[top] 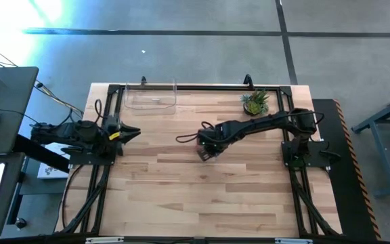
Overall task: Nest measuring cups in basket
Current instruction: Put the stacked colored measuring cups into the transparent bin
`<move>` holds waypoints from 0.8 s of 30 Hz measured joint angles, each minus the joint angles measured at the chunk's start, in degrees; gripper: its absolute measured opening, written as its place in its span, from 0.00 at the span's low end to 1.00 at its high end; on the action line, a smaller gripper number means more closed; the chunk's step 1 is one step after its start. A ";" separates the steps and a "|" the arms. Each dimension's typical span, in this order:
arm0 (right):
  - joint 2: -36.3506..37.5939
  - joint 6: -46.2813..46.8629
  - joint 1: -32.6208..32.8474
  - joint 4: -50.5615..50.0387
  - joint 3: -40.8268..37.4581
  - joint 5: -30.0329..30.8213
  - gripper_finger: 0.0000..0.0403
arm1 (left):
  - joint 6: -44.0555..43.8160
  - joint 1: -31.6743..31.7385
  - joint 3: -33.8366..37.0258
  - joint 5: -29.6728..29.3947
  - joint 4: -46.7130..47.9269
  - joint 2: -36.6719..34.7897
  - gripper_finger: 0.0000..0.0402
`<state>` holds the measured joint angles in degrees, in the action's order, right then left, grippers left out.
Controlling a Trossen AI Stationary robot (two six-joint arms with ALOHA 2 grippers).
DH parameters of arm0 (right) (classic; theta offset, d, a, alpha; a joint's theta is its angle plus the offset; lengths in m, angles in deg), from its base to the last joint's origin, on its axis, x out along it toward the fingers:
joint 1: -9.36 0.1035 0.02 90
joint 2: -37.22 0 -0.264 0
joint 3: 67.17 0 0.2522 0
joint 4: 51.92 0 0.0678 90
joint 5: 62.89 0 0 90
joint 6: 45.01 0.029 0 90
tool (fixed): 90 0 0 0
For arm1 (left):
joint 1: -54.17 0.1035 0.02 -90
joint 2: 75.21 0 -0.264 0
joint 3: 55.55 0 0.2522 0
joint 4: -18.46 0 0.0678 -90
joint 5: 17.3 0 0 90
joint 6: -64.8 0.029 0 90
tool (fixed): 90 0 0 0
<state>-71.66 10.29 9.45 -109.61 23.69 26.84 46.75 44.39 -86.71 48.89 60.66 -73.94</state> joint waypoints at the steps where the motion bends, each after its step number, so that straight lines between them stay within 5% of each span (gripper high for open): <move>1: 0.00 -0.78 -0.27 0.24 0.00 0.10 0.32 | -0.23 0.00 0.17 -0.13 0.00 -0.01 0.14; 24: 0.00 -6.79 -2.46 1.41 0.00 1.62 0.32 | -0.94 -0.02 10.64 -1.18 -7.72 0.01 0.05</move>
<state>-71.66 3.50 6.99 -108.21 23.69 28.47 45.81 44.37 -76.07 47.71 52.94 -73.93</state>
